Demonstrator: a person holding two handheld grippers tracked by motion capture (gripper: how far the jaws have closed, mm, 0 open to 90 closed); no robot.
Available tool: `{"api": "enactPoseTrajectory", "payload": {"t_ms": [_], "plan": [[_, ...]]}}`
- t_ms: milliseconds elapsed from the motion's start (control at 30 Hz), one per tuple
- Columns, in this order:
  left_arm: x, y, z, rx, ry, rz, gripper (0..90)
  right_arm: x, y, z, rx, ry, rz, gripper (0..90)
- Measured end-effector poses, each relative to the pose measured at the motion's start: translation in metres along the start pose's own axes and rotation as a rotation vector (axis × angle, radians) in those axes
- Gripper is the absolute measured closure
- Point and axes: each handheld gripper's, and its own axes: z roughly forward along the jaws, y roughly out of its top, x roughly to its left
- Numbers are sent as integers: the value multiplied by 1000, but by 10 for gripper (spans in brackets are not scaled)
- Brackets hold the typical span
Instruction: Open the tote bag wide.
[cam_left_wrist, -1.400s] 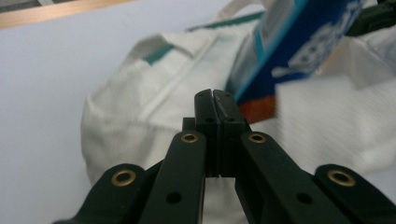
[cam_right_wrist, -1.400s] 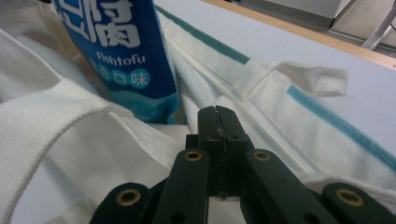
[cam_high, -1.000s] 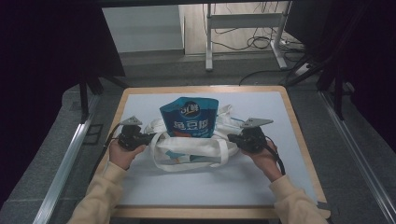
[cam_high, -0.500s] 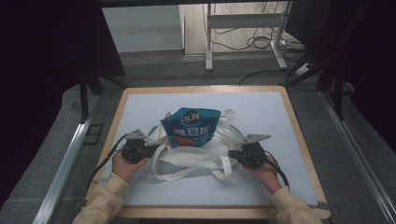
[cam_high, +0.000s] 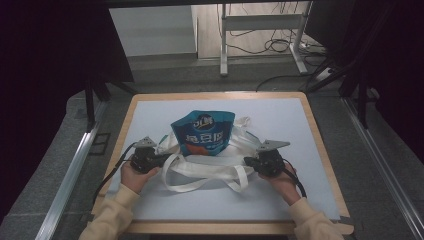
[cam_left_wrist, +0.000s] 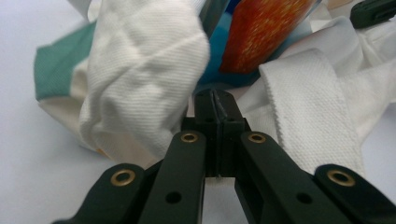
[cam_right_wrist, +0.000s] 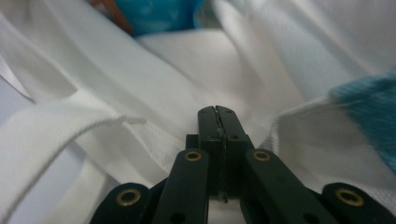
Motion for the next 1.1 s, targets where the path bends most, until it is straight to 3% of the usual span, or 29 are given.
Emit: {"api": "enactPoseTrajectory", "payload": {"t_ms": [200, 300, 400, 433, 567, 700, 867, 1100], "plan": [[-3, 13, -8, -31, 13, 16, 900, 9, 21, -4, -55, 3, -20, 889], [-5, 32, -17, -61, 37, 36, 900, 23, 36, 6, -56, 31, -45, 889], [-3, 45, -18, -60, 48, 46, 900, 34, 41, 17, -39, 53, -67, 889], [2, 55, -13, -34, 59, 41, 900, 37, 41, 20, -34, 59, -71, 889], [15, 65, 5, 18, 60, 6, 900, 44, 35, 25, -7, 79, -80, 889], [25, 68, 17, 20, 69, -48, 900, 47, 23, 26, 27, 93, -90, 890], [31, 69, 28, 47, 93, -64, 900, 48, 7, 29, 64, 111, -96, 890], [34, 68, 33, 50, 86, -83, 900, 47, -2, 31, 85, 114, -91, 890]]}}
